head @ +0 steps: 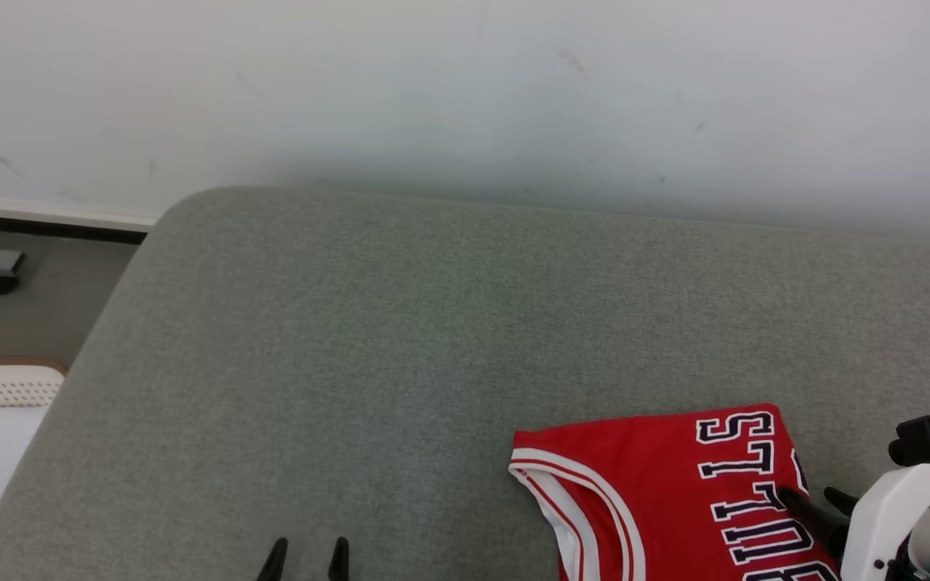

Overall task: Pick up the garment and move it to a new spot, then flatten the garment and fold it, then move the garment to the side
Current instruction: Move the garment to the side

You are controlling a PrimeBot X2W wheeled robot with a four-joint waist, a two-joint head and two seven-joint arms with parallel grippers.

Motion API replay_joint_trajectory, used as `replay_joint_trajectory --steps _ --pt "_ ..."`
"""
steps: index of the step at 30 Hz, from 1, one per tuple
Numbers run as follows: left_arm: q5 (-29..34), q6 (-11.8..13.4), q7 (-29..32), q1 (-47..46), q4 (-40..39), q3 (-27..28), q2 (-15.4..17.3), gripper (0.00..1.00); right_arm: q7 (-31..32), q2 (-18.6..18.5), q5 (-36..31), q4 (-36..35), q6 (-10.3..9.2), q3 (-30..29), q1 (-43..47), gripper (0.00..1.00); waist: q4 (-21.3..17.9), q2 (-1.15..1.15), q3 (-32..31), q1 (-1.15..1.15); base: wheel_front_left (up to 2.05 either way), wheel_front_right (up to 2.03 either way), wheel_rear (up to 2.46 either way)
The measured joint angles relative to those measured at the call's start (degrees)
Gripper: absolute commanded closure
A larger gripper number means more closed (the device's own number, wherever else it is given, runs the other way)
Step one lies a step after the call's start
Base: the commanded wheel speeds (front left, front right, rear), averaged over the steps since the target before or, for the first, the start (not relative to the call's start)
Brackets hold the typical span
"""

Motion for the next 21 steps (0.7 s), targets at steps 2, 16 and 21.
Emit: replay_joint_trajectory --steps 2,16,21 --pt "-0.01 -0.09 0.0 -0.2 0.09 -0.21 0.0 0.0 1.54 0.89 -0.1 1.59 0.0 0.1 -1.08 0.0 0.86 0.0 0.44 0.0 0.0 0.0 0.0" --pt "-1.57 0.55 0.0 -1.11 -0.34 -0.71 0.0 0.0 1.56 4.15 2.77 3.12 -0.01 1.57 -4.86 1.0 1.81 0.0 1.44 0.0 0.0 0.0 0.0" --pt "-1.65 0.42 0.0 -1.33 -0.85 -0.6 0.01 0.0 -3.01 2.46 0.85 3.0 0.0 0.81 -8.7 1.0 -1.88 0.0 2.16 0.0 0.0 0.0 0.0"
